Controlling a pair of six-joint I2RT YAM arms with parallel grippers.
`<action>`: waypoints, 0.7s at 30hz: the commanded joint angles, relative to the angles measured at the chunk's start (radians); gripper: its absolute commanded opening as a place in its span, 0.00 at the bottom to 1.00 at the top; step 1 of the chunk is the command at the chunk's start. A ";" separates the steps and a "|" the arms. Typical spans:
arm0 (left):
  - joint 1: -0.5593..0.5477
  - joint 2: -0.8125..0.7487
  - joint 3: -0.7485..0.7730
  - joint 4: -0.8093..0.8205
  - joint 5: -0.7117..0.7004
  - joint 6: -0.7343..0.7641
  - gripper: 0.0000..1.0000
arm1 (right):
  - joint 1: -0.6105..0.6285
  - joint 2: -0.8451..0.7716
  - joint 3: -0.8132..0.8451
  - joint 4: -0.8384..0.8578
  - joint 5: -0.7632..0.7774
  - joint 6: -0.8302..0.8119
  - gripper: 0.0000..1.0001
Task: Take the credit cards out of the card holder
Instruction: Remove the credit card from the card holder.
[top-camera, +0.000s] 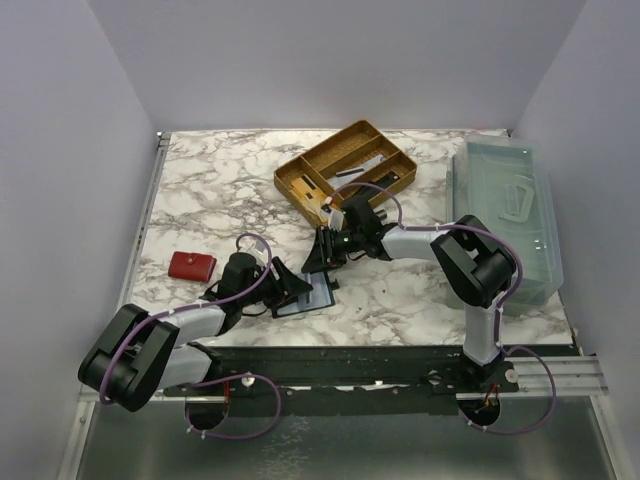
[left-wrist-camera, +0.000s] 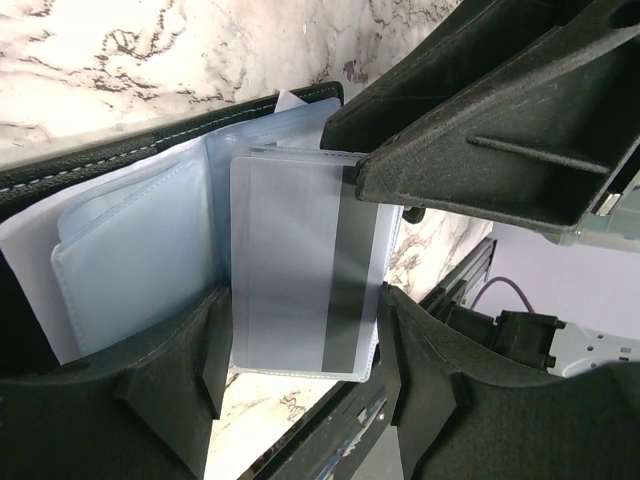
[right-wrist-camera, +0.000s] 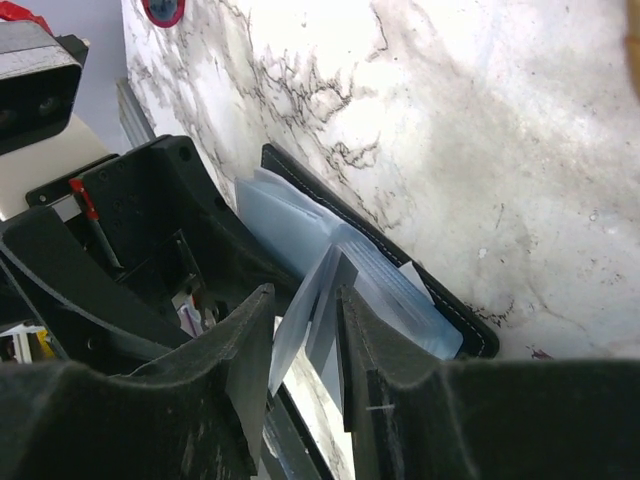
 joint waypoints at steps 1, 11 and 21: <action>-0.005 0.008 0.022 0.031 -0.045 -0.007 0.61 | 0.004 0.012 0.041 -0.056 0.017 -0.053 0.35; -0.005 0.012 0.036 0.009 -0.074 -0.009 0.67 | 0.044 0.018 0.084 -0.118 0.016 -0.095 0.32; -0.003 -0.112 -0.022 0.006 -0.083 -0.001 0.74 | 0.043 0.037 0.103 -0.170 0.079 -0.139 0.18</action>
